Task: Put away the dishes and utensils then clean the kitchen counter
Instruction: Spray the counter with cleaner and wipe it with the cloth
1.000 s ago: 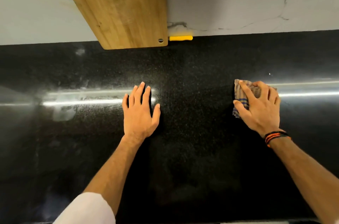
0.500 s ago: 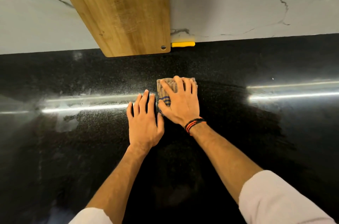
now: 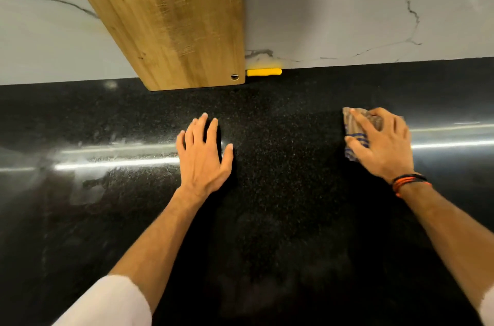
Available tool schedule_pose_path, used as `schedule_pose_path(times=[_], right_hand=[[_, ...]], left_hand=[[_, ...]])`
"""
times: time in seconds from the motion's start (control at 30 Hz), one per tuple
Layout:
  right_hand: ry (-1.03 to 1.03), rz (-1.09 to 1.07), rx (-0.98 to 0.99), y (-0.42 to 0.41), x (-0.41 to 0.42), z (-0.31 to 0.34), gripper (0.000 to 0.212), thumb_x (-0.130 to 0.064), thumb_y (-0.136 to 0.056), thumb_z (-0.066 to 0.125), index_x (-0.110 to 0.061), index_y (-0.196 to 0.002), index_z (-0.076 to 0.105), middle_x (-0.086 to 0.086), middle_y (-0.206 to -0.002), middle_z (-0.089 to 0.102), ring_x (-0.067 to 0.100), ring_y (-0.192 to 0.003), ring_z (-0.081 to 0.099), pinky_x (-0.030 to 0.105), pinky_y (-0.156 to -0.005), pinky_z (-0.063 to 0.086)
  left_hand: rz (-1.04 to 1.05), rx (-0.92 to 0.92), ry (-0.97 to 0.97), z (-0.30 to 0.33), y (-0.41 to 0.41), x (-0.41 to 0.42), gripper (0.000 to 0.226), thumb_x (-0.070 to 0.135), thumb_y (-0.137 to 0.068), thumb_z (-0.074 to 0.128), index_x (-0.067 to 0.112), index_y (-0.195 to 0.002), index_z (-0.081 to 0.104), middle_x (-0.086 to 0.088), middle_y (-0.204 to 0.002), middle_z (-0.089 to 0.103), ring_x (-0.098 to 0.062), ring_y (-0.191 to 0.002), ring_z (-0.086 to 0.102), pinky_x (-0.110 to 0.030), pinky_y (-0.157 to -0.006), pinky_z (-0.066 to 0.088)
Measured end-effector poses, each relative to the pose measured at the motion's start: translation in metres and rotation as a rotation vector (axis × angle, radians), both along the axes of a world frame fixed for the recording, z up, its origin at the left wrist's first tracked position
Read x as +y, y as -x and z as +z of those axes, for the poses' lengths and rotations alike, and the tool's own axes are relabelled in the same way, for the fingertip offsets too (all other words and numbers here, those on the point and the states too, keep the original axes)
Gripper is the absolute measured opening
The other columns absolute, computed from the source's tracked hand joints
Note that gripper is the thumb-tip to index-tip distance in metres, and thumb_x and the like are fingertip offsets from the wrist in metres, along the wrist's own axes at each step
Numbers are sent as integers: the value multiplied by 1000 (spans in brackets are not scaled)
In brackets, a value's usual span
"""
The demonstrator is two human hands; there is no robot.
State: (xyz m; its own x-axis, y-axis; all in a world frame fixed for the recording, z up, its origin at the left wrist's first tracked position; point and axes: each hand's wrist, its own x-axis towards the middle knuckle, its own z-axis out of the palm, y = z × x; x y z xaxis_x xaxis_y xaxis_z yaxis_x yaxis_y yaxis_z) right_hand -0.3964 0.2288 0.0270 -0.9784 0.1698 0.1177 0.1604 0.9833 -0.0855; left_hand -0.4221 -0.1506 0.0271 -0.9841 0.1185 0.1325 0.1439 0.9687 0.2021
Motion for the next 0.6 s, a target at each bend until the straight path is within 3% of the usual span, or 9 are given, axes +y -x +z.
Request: schedule_pose_path(times=[0.1, 0.27, 0.6], right_hand=[[-3, -20, 23, -2, 13, 1, 68, -62, -81, 41, -31, -140, 52, 9, -137, 40, 38, -123, 38, 54, -106, 35], [5, -40, 12, 20, -7, -6, 68, -63, -81, 38, -33, -141, 49, 10, -139, 37, 39, -124, 37, 54, -106, 33], [-32, 188, -27, 102, -182, -5, 67, -65, -80, 37, -36, -139, 51, 10, -142, 42, 37, -125, 39, 57, -108, 28]], left_hand=[[-28, -66, 24, -10, 22, 1, 70, 55, -93, 36, 15, -151, 33, -8, -162, 22, -28, -149, 18, -53, -119, 14], [-18, -52, 50, -14, 24, 3, 71, 55, -94, 32, 15, -152, 32, -8, -162, 21, -28, -149, 16, -54, -119, 13], [-15, -56, 59, -14, 24, 2, 71, 56, -93, 34, 16, -151, 32, -7, -162, 21, -28, -149, 16, -53, -119, 13]])
